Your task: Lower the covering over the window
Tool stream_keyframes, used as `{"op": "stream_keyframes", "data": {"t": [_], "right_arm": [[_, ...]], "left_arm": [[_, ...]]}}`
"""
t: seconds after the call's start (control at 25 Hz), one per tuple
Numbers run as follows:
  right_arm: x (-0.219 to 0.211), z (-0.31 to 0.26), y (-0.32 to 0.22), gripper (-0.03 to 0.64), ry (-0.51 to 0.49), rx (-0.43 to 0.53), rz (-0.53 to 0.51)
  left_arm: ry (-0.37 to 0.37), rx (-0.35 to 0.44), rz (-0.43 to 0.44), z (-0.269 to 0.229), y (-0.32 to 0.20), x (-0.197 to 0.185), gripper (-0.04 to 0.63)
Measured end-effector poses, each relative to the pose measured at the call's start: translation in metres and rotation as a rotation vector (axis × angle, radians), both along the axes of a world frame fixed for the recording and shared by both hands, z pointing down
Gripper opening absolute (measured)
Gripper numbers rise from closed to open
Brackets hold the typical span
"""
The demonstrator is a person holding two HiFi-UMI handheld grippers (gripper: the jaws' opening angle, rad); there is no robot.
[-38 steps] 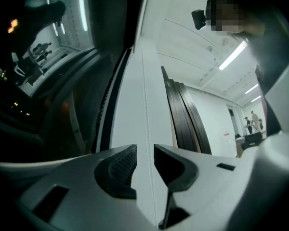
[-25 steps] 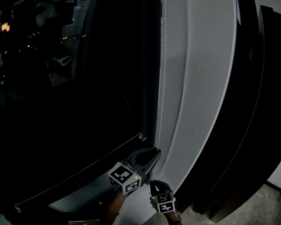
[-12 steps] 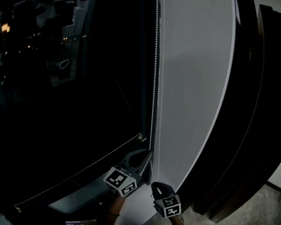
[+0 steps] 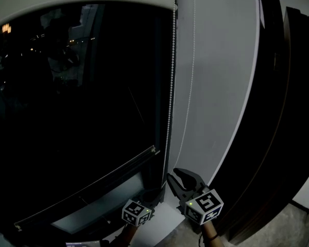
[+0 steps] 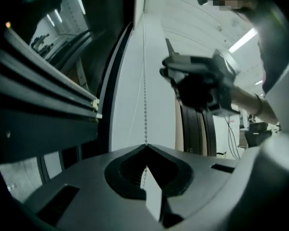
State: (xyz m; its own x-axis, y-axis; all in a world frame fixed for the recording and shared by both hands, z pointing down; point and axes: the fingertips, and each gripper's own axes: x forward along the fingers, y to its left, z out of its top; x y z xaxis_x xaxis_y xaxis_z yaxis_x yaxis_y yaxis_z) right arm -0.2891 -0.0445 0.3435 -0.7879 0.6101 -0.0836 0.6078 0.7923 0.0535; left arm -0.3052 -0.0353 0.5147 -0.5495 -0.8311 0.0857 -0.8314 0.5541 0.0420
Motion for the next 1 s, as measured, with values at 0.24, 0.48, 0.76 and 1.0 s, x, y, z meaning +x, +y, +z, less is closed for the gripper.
{"op": "stream_keyframes", "data": {"t": [0.24,0.48,0.76,1.0], "right_arm": [[-0.017,-0.068,0.018,0.095,-0.107,0.05,-0.051],[-0.017,-0.098,0.044,0.094,-0.152,0.076,-0.118],[-0.018,-0.109,0.04,0.022,-0.157,-0.051,-0.105],[-0.017,-0.11,0.027,0.017,-0.188,-0.122,-0.061]], "left_arm": [[0.193,-0.171,0.001,0.099,0.012,0.025,0.003],[0.364,-0.234,-0.012,0.161,0.035,0.059,0.003],[0.392,-0.187,-0.037,0.161,0.035,0.054,0.003],[0.41,-0.134,0.0,0.164,0.035,0.06,0.003]]}}
